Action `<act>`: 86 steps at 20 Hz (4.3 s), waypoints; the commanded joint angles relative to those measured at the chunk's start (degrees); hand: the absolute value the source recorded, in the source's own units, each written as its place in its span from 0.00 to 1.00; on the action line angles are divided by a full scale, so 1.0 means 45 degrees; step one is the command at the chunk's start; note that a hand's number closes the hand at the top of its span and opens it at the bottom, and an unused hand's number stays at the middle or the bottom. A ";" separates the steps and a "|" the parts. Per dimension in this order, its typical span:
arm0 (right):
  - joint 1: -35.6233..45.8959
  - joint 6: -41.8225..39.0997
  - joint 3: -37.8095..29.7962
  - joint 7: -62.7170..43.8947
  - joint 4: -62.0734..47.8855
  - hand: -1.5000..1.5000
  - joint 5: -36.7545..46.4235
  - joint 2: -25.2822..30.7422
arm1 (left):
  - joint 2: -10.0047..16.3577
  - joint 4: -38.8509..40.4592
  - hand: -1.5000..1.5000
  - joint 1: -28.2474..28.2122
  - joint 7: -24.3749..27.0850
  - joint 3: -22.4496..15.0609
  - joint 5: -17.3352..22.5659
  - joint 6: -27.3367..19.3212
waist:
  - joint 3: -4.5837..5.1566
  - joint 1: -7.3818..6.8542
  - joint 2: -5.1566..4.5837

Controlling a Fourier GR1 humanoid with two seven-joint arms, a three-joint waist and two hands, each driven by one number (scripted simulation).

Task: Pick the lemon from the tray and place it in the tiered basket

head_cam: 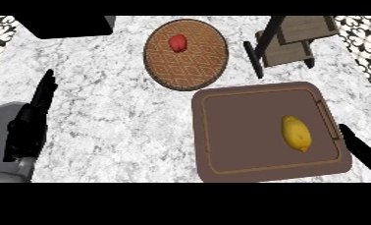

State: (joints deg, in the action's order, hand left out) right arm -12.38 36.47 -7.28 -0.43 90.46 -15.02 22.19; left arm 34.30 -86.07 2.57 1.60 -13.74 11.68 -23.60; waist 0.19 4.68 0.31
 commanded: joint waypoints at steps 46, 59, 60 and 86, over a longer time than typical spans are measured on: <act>0.3036 -0.4884 0.5612 -1.7166 0.4186 0.00 0.3863 0.6361 | -0.1437 0.1433 0.50 0.1844 -0.0870 0.1159 -0.1537 0.1844 | -0.0029 -0.1106 -0.0085; 0.3563 -0.5364 0.6134 -1.8327 0.4255 0.00 0.4865 0.5100 | -0.2045 0.1150 0.50 0.1635 -0.0923 0.1129 -0.2202 0.1788 | -0.0025 -0.1061 -0.0082; 0.3076 -0.5350 0.5803 -1.7506 0.3777 0.00 0.4621 0.5106 | -0.1922 0.0682 0.50 0.1498 -0.1074 0.1156 -0.2295 0.1741 | -0.0036 -0.1051 -0.0066; 0.3892 -0.7530 0.5980 -1.5031 0.0504 1.00 0.4269 0.2244 | -0.2312 -0.0985 0.50 0.0525 -0.1807 0.1948 -0.2770 0.2753 | -0.0047 -0.1213 -0.0037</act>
State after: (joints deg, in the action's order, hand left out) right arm 4.02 9.05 18.29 -64.05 92.73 7.24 33.38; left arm 23.24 -85.18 7.50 -4.35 -4.93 -0.86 -11.93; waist 0.27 -0.29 0.14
